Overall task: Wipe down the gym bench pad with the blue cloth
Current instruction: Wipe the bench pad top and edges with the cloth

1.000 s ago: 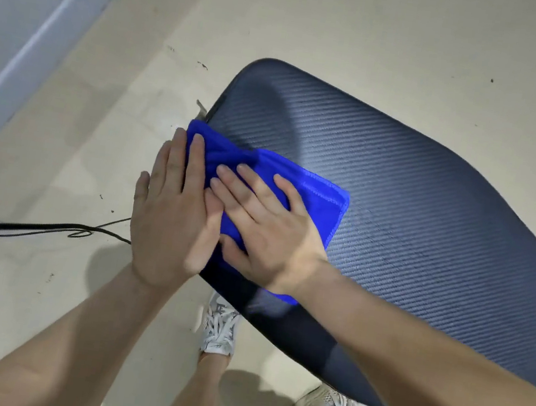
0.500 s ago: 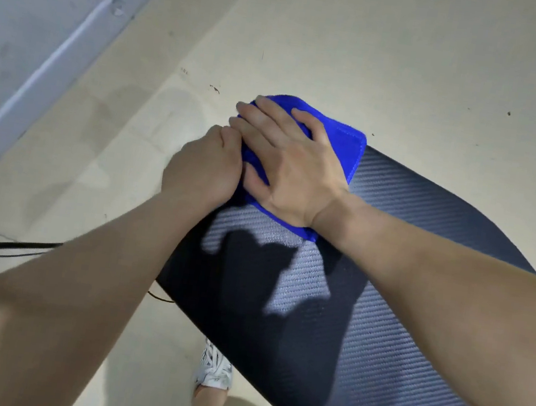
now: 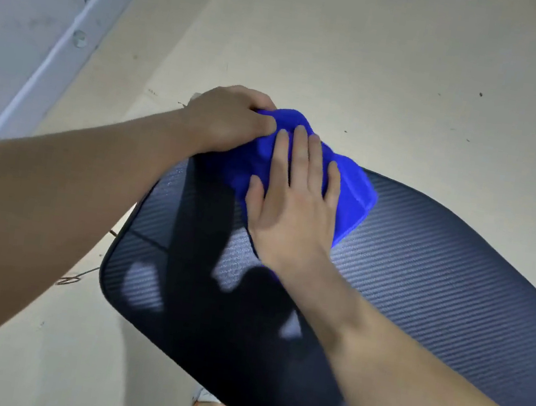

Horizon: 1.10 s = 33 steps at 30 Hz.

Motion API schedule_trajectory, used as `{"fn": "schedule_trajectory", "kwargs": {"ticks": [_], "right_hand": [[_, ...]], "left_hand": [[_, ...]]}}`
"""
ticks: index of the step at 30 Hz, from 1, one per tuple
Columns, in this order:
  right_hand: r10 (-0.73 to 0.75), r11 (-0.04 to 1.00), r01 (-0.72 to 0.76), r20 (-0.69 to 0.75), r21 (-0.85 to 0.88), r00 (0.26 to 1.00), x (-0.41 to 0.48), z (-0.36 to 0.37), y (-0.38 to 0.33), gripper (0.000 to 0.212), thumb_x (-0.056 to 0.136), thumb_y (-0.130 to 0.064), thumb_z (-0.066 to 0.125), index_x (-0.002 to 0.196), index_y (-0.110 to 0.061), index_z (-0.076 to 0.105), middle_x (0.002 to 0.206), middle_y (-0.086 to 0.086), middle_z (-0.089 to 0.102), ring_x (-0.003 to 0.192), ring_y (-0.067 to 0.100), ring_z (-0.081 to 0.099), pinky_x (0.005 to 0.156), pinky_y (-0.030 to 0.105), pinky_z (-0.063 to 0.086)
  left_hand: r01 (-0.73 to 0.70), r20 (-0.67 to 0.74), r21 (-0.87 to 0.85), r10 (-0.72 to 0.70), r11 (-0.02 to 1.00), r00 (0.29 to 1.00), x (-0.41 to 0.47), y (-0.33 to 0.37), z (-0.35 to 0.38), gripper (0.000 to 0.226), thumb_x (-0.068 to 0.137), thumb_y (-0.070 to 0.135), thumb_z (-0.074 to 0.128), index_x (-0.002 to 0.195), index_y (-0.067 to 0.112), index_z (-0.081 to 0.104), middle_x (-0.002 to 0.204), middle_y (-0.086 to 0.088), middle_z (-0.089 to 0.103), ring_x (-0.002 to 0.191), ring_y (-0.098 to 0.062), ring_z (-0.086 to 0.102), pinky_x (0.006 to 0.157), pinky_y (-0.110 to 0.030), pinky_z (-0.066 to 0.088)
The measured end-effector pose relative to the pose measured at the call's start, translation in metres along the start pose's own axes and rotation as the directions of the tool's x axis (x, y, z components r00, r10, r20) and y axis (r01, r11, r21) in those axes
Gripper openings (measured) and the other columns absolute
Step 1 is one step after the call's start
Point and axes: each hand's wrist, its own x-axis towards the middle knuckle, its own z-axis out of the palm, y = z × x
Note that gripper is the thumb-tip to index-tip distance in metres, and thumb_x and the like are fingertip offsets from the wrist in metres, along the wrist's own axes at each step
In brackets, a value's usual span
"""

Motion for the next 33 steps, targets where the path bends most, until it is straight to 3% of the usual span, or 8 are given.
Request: {"fn": "schedule_trajectory", "kwargs": {"ticks": [4, 8, 11, 16, 21, 25, 29, 33], "right_hand": [[0.121, 0.990, -0.125, 0.068, 0.061, 0.990, -0.050, 0.006, -0.040, 0.067, 0.095, -0.040, 0.033, 0.152, -0.008, 0.024, 0.162, 0.012, 0.014, 0.150, 0.024, 0.011, 0.119, 0.046, 0.010], [0.181, 0.967, -0.196, 0.101, 0.165, 0.978, -0.064, -0.002, -0.065, 0.069, 0.088, -0.040, 0.041, 0.150, -0.012, 0.030, 0.162, 0.006, 0.017, 0.148, 0.019, 0.017, 0.112, 0.042, 0.020], [0.213, 0.895, -0.226, 0.077, 0.385, 0.974, -0.054, -0.020, -0.044, 0.055, 0.083, -0.028, 0.053, 0.136, -0.017, 0.049, 0.152, 0.003, 0.038, 0.135, 0.020, 0.031, 0.095, 0.045, 0.037], [0.147, 0.952, -0.152, 0.037, 0.266, 0.988, -0.026, -0.026, -0.001, 0.047, 0.088, -0.031, 0.054, 0.132, -0.012, 0.050, 0.146, 0.006, 0.041, 0.135, 0.022, 0.032, 0.100, 0.042, 0.030], [0.369, 0.915, -0.356, -0.037, 0.192, 0.929, -0.033, -0.044, 0.042, 0.038, 0.085, -0.026, 0.059, 0.121, -0.015, 0.060, 0.135, 0.008, 0.046, 0.127, 0.025, 0.031, 0.088, 0.040, 0.026], [0.231, 0.946, -0.153, -0.265, 0.287, 0.936, -0.015, -0.056, 0.033, 0.040, 0.080, -0.005, 0.050, 0.118, -0.001, 0.062, 0.127, 0.022, 0.054, 0.121, 0.037, 0.046, 0.090, 0.048, 0.042], [0.012, 0.907, 0.054, -0.153, 0.418, 0.988, 0.017, -0.032, 0.017, 0.040, 0.081, -0.008, 0.036, 0.107, 0.002, 0.064, 0.103, 0.016, 0.064, 0.096, 0.035, 0.060, 0.085, 0.048, 0.051], [-0.065, 0.989, 0.072, -0.055, 0.130, 0.996, 0.029, -0.013, 0.019, 0.050, 0.092, -0.030, 0.031, 0.131, -0.010, 0.054, 0.127, 0.003, 0.059, 0.125, 0.022, 0.050, 0.106, 0.041, 0.032]], "left_hand": [[0.019, -0.224, 0.068, -0.003, 0.998, 0.975, -0.006, 0.005, 0.012, 0.031, 0.085, 0.035, 0.043, 0.109, 0.036, 0.062, 0.133, 0.009, 0.047, 0.131, -0.016, 0.030, 0.106, -0.037, 0.027], [0.133, -0.347, 0.322, -0.014, 0.937, 0.938, -0.015, 0.001, 0.024, 0.036, 0.095, 0.030, 0.027, 0.091, 0.010, 0.057, 0.103, -0.014, 0.054, 0.105, -0.032, 0.044, 0.079, -0.037, 0.034], [0.121, -0.326, 0.392, 0.015, 0.912, 0.945, -0.012, 0.002, 0.028, 0.036, 0.094, 0.026, 0.024, 0.073, 0.011, 0.049, 0.086, -0.010, 0.054, 0.089, -0.031, 0.046, 0.072, -0.035, 0.033], [-0.063, -0.100, 0.673, 0.175, 0.737, 0.980, 0.011, 0.041, 0.043, 0.030, 0.098, 0.019, 0.029, 0.100, 0.011, 0.058, 0.110, -0.015, 0.061, 0.101, -0.037, 0.054, 0.075, -0.041, 0.039], [-0.335, -0.079, 0.555, 0.450, 0.761, 0.890, 0.028, 0.072, 0.071, 0.037, 0.095, 0.031, 0.028, 0.089, 0.017, 0.061, 0.105, -0.005, 0.063, 0.105, -0.028, 0.049, 0.090, -0.039, 0.036], [-0.267, -0.407, 0.378, 0.418, 0.887, 0.812, 0.005, 0.049, 0.051, 0.030, 0.087, 0.013, 0.040, 0.101, 0.012, 0.066, 0.102, -0.008, 0.066, 0.101, -0.030, 0.056, 0.080, -0.040, 0.044], [-0.362, -0.247, 0.423, 0.490, 0.831, 0.836, -0.039, -0.002, 0.051, 0.036, 0.088, 0.011, 0.034, 0.114, 0.013, 0.058, 0.118, -0.005, 0.062, 0.115, -0.028, 0.053, 0.091, -0.036, 0.041], [-0.248, -0.219, 0.581, 0.442, 0.775, 0.870, -0.024, -0.018, 0.039, 0.038, 0.089, 0.017, 0.039, 0.123, 0.019, 0.054, 0.120, 0.002, 0.061, 0.122, -0.019, 0.048, 0.116, -0.043, 0.012]]}}
